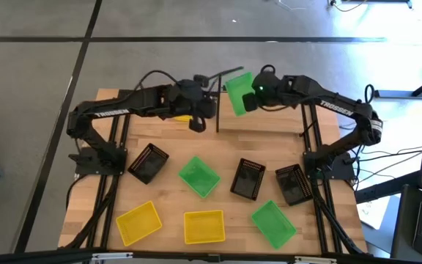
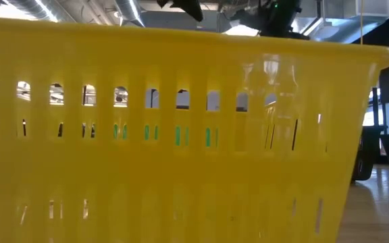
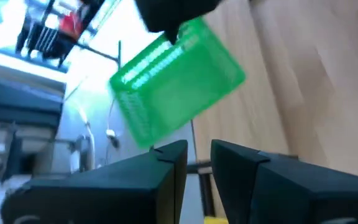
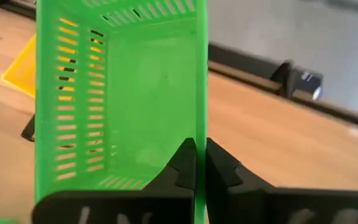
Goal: Stack baskets on shelf by color
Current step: Put the top green bin onto the shelf
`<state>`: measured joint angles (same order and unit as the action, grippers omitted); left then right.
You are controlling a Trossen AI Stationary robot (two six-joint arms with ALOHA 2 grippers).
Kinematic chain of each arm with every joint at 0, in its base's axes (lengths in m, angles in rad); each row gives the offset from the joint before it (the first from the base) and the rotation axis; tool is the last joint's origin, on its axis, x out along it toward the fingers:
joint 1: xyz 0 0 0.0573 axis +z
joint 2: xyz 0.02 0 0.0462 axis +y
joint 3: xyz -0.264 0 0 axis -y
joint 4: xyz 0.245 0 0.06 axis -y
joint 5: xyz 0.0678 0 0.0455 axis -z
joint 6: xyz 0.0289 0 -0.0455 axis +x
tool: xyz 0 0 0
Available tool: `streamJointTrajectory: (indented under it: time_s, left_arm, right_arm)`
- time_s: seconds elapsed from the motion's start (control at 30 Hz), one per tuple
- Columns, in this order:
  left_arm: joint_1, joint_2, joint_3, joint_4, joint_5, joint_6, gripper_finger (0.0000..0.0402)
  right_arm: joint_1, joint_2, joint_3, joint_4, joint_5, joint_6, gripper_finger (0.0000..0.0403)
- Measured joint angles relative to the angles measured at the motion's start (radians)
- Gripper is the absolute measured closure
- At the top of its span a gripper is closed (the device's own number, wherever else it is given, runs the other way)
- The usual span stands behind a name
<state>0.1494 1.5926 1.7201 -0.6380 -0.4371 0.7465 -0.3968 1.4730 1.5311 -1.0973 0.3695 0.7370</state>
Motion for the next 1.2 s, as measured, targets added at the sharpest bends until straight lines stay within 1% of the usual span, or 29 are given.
streamJointTrajectory:
  time_s: [0.1, 0.17, 0.23, 0.3, 0.37, 0.6, 0.77, 0.9, 1.1, 1.2]
  left_arm:
    - [0.003, -0.026, -0.001, -0.041, -0.032, -0.055, 0.0335]
    - [0.003, -0.037, 0.001, -0.027, -0.052, -0.076, 0.0335]
    - [0.007, -0.059, -0.002, -0.077, -0.052, -0.091, 0.0335]
    - [0.007, -0.065, 0.003, -0.054, -0.055, -0.094, 0.0335]
    - [0.006, -0.075, -0.002, -0.092, -0.054, -0.11, 0.0335]
    - [0.006, -0.085, -0.001, -0.092, -0.052, -0.116, 0.0335]
    - [0.006, -0.086, -0.001, -0.097, -0.052, -0.112, 0.0335]
    - [0.006, -0.086, -0.001, -0.097, -0.052, -0.108, 0.0335]
    - [0.006, -0.086, -0.001, -0.116, -0.053, -0.107, 0.0335]
    - [0.007, -0.086, -0.001, -0.124, -0.053, -0.107, 0.0335]
  right_arm:
    - [-0.042, 0.026, 0.0, 0.013, -0.065, 0.019, 0.04]
    - [-0.065, 0.049, 0.0, 0.018, -0.091, 0.021, 0.04]
    - [-0.077, 0.077, 0.0, 0.019, -0.125, 0.026, 0.04]
    - [-0.092, 0.108, 0.0, 0.018, -0.16, 0.024, 0.04]
    - [-0.096, 0.142, 0.0, 0.016, -0.183, 0.021, 0.04]
    - [-0.116, 0.255, 0.0, 0.019, -0.209, 0.02, 0.04]
    - [-0.137, 0.302, 0.0, 0.037, -0.216, 0.037, 0.04]
    - [-0.147, 0.333, 0.0, 0.059, -0.256, 0.048, 0.04]
    - [-0.147, 0.375, 0.0, 0.116, -0.253, 0.047, 0.0399]
    - [-0.147, 0.395, 0.0, 0.122, -0.242, 0.043, 0.0389]
